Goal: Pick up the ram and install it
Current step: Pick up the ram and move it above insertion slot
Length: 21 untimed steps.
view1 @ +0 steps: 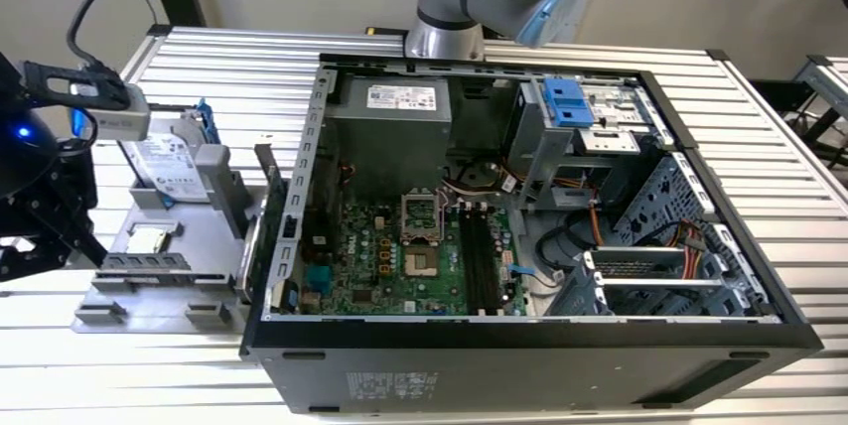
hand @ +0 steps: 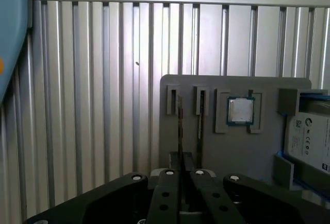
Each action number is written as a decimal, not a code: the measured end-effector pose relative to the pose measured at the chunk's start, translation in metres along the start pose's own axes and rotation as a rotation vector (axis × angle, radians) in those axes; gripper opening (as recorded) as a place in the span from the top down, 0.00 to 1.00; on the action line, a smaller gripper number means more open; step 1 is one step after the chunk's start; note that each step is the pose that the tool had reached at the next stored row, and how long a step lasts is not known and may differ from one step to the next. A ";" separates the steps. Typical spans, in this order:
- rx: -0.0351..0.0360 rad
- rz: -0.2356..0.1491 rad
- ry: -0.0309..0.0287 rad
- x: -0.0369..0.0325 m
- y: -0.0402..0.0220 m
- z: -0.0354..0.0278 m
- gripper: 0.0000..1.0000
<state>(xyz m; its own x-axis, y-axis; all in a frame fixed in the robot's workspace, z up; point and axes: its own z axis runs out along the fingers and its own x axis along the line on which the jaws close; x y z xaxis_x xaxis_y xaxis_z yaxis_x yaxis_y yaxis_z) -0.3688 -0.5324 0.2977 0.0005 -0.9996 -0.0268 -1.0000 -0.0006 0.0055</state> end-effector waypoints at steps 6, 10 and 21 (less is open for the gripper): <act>0.0002 0.000 -0.0002 -0.0002 0.0000 -0.0046 1.00; 0.0000 0.000 0.0000 -0.0002 0.0000 -0.0049 1.00; 0.0016 0.003 0.0000 -0.0015 0.0001 -0.0234 1.00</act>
<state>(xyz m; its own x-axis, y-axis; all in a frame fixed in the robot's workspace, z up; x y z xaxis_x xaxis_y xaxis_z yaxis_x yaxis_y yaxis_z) -0.3687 -0.5316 0.3211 -0.0026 -0.9996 -0.0268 -1.0000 0.0025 0.0039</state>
